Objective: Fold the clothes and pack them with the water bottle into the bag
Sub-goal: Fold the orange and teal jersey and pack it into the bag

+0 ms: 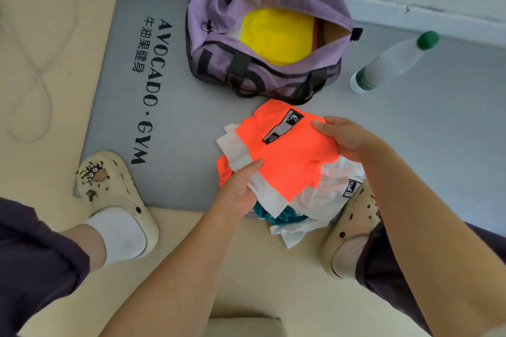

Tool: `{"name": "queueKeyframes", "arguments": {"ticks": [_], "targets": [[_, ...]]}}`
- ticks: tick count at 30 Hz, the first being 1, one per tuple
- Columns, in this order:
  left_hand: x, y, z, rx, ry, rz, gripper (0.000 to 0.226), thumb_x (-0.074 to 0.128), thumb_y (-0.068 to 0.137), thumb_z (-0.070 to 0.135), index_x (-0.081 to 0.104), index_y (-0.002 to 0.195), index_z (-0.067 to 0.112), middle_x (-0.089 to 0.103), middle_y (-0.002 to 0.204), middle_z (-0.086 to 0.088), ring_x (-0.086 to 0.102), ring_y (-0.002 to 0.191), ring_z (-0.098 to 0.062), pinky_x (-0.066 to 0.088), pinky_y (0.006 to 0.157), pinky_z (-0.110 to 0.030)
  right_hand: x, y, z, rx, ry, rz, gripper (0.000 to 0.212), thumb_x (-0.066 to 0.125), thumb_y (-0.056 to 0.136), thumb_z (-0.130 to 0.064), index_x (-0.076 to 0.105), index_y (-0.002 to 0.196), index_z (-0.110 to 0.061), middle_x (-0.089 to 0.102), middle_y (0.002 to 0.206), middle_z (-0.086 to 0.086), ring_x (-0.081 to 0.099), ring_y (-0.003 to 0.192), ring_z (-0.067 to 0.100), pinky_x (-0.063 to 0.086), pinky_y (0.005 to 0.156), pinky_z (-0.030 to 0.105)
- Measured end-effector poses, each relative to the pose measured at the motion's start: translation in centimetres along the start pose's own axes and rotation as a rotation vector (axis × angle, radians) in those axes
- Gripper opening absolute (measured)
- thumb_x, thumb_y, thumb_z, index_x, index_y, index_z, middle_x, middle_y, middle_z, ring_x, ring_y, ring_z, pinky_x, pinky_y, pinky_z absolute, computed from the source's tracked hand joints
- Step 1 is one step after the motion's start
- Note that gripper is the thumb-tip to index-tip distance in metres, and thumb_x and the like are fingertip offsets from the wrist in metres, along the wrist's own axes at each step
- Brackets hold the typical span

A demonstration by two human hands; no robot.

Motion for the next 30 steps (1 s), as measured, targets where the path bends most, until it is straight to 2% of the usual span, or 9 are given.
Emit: {"name": "queueKeyframes", "arguments": {"ticks": [2,5,11,15,18,22,26,28,30], "targets": [[0.8,-0.5,0.2,-0.003,0.078,-0.017,0.024,0.071,0.083,0.000,0.080,0.087,0.023,0.073,0.111,-0.011,0.069,0.106,-0.027,0.051,0.096,-0.048,-0.5,-1.3,0.1,0.007,0.055,0.028,0.042,0.060,0.095,-0.024,0.058,0.124,0.006,0.065,0.121,0.025,0.066,0.099,0.031,0.055,0.092,0.045],[2.3,-1.6,1.7,-0.079,0.207,-0.067,0.037,0.078,0.069,0.014,0.074,0.105,0.011,0.071,0.115,-0.014,0.067,0.108,-0.027,0.051,0.098,-0.043,-1.0,-3.2,-0.6,-0.030,0.148,0.032,0.036,0.064,0.091,-0.024,0.064,0.119,-0.001,0.069,0.116,0.019,0.071,0.095,0.024,0.059,0.080,0.036],[7.2,-4.1,11.7,0.361,0.443,-0.178,0.023,0.077,0.074,0.006,0.074,0.097,0.010,0.076,0.100,-0.010,0.073,0.092,-0.021,0.057,0.076,-0.030,0.3,-6.9,-5.4,-0.303,0.397,-0.002,0.039,0.057,0.092,-0.021,0.054,0.127,-0.004,0.066,0.116,0.012,0.063,0.102,0.022,0.050,0.096,0.041],[8.7,-5.9,15.3,0.466,0.542,-0.272,0.040,0.084,0.067,0.014,0.072,0.104,0.012,0.067,0.119,-0.018,0.063,0.111,-0.033,0.048,0.098,-0.043,1.5,-8.5,-6.8,-0.437,0.523,-0.050,0.041,0.058,0.088,-0.021,0.054,0.127,-0.009,0.065,0.122,0.011,0.063,0.105,0.021,0.052,0.093,0.040],[7.1,-5.9,14.4,0.409,0.593,-0.316,0.046,0.083,0.068,0.013,0.071,0.112,0.018,0.068,0.123,-0.015,0.063,0.116,-0.033,0.051,0.098,-0.044,2.4,-8.3,-4.6,-0.408,0.552,-0.084,0.041,0.059,0.089,-0.018,0.055,0.128,-0.008,0.065,0.125,0.011,0.064,0.109,0.022,0.054,0.092,0.037],[1.3,-4.1,10.1,0.230,0.622,-0.052,0.062,0.085,0.061,0.004,0.066,0.120,0.003,0.072,0.111,-0.018,0.069,0.102,-0.034,0.057,0.087,-0.047,3.5,-6.6,2.1,-0.194,0.409,0.100,0.026,0.064,0.090,-0.010,0.056,0.114,-0.005,0.065,0.111,0.017,0.062,0.102,0.031,0.052,0.088,0.040],[-2.3,-2.6,8.0,0.240,0.583,0.090,0.061,0.080,0.072,0.002,0.057,0.128,0.006,0.068,0.120,-0.017,0.069,0.103,-0.027,0.057,0.075,-0.032,3.9,-6.0,5.4,-0.145,0.370,0.225,0.040,0.074,0.085,-0.014,0.055,0.115,-0.032,0.073,0.093,0.007,0.070,0.078,0.014,0.055,0.065,0.027],[-2.7,-2.2,8.6,0.299,0.600,0.136,0.073,0.084,0.070,0.004,0.051,0.135,0.014,0.064,0.129,-0.009,0.064,0.113,-0.024,0.056,0.084,-0.034,4.3,-5.8,4.8,-0.180,0.371,0.168,0.046,0.074,0.085,-0.014,0.060,0.120,-0.041,0.076,0.097,0.002,0.072,0.088,0.015,0.056,0.071,0.026],[-2.4,-2.0,9.7,0.356,0.665,0.151,0.095,0.087,0.068,0.009,0.039,0.147,0.028,0.050,0.143,0.003,0.055,0.124,-0.017,0.050,0.096,-0.034,4.3,-5.6,3.8,-0.230,0.349,0.104,0.039,0.073,0.084,-0.011,0.069,0.118,-0.030,0.073,0.109,0.003,0.068,0.100,0.021,0.056,0.081,0.030]]}}
Point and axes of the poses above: each hand's wrist, its own y-axis towards the middle knuckle, its own x-axis out of the palm, z = x × y, the point moved 7 cm from there along y, towards the middle knuckle
